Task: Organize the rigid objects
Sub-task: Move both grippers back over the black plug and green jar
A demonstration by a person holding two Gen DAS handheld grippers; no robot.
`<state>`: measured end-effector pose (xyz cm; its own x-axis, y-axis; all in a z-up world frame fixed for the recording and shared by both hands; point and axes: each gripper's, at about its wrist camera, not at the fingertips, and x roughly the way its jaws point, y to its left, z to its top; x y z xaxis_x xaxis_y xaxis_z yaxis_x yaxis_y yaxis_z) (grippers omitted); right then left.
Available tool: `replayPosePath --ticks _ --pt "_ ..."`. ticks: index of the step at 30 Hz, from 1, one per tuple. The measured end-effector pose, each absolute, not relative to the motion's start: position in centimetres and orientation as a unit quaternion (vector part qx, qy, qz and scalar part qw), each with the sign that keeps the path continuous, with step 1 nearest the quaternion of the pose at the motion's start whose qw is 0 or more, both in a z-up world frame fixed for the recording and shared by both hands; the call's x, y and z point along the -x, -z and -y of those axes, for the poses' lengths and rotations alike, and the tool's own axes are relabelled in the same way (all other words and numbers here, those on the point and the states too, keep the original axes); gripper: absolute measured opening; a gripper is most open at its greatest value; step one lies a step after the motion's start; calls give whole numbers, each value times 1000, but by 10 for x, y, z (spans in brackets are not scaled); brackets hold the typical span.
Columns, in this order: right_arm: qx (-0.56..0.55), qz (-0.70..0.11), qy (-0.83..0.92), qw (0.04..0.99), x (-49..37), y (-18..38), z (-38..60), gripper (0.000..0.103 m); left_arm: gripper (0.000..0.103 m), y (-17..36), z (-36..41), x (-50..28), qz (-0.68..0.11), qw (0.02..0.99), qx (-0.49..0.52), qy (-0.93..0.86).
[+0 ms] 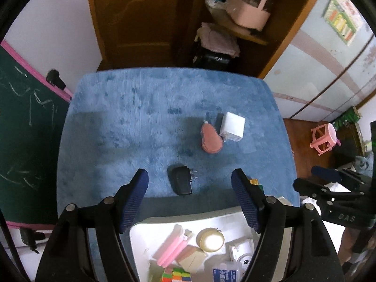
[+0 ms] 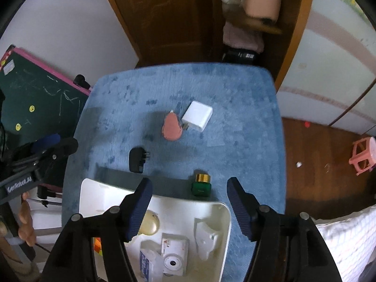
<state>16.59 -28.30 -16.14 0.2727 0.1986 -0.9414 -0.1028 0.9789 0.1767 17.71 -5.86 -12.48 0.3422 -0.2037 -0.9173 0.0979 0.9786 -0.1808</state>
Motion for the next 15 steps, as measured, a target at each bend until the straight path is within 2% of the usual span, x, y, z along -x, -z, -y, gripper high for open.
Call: replayPosePath --ticks 9,15 --pt "-73 -692 -73 715 -217 249 284 69 76 187 61 -209 -638 763 73 75" --pt "-62 -735 -63 672 -223 299 273 69 76 223 65 -225 -673 733 76 66"
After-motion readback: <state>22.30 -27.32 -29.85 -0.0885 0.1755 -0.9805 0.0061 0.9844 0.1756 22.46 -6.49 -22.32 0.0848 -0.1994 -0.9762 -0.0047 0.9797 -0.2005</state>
